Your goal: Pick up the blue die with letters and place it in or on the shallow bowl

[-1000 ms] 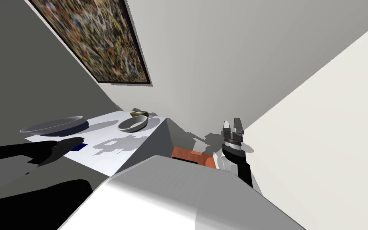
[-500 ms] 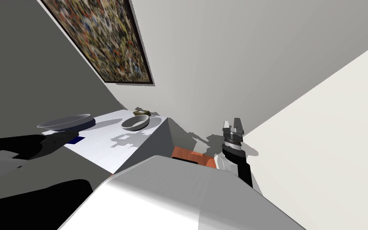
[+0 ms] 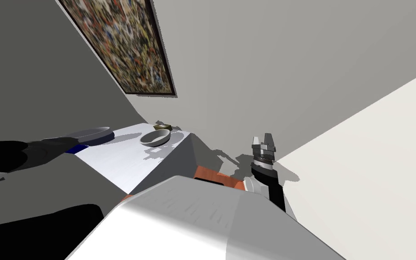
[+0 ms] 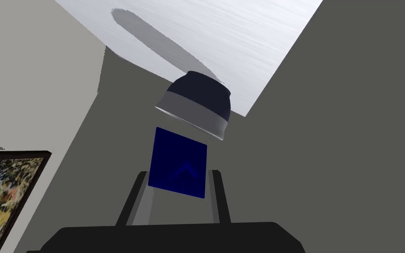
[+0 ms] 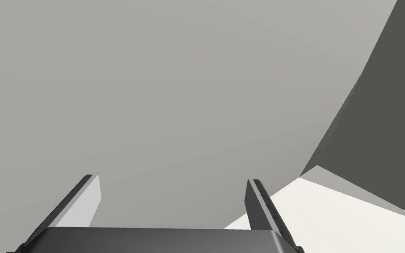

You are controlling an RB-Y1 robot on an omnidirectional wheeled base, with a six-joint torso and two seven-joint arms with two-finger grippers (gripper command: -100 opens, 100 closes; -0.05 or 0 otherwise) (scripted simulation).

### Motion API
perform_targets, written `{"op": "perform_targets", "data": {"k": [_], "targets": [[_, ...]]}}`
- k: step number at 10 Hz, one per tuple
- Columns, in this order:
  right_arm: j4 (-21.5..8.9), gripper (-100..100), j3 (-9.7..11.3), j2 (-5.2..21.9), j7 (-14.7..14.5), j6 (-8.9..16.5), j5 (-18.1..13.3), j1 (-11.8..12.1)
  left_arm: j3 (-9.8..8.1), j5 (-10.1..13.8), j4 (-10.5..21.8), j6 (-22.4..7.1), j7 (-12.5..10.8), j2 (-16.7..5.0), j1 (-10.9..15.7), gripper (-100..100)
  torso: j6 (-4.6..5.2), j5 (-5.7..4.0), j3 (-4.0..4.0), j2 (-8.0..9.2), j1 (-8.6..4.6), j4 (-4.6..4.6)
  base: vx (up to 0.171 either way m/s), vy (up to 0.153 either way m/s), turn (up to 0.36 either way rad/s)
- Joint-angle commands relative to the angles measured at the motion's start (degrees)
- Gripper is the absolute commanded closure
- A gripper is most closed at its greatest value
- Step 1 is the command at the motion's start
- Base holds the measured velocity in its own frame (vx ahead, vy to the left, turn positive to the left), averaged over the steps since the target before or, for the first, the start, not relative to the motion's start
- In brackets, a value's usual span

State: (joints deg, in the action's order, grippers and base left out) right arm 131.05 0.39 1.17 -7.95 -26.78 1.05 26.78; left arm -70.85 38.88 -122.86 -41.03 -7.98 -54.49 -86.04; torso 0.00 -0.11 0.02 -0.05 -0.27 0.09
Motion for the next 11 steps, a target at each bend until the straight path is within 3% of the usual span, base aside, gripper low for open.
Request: {"op": "perform_targets", "data": {"k": [1, 2, 7, 8, 11], "targets": [[0.0, 0, 0.0, 0.0, 0.0, 0.0, 0.0, 0.0, -2.86, 1.2, -0.7, -0.4, -0.1, -0.1, -0.7, 100, 0.00, 0.00, 0.00, 0.00, 0.00, 0.00, 0.054, -0.026, 0.082], [0.0, 0, 0.0, 0.0, 0.0, 0.0, 0.0, 0.0, -3.59, 1.2, -0.7, -0.4, -0.1, -0.1, -0.7, 100, 0.02, 0.01, -0.03, -0.04, 0.01, -0.02, 0.037, -0.023, 0.020], [0.0, 0, 0.0, 0.0, 0.0, 0.0, 0.0, 0.0, -13.11, 6.1, -3.5, -2.9, -1.0, -0.9, -5.0, 100, 0.08, -0.02, -0.17, -0.24, -0.12, -0.11, 0.066, -0.041, 0.038], [0.0, 0, 0.0, 0.0, 0.0, 0.0, 0.0, 0.0, -13.61, 6.1, -3.5, -2.9, -1.0, -0.9, -5.0, 100, 0.09, -0.02, -0.22, -0.30, -0.14, -0.14, 0.059, -0.027, 0.004], [0.0, 0, 0.0, 0.0, 0.0, 0.0, 0.0, 0.0, -18.58, 9.2, -5.2, -5.1, -2.4, -2.5, -8.5, 100, 0.10, 0.01, -0.22, -0.28, -0.02, -0.16, 0.066, -0.024, -0.008]]}}
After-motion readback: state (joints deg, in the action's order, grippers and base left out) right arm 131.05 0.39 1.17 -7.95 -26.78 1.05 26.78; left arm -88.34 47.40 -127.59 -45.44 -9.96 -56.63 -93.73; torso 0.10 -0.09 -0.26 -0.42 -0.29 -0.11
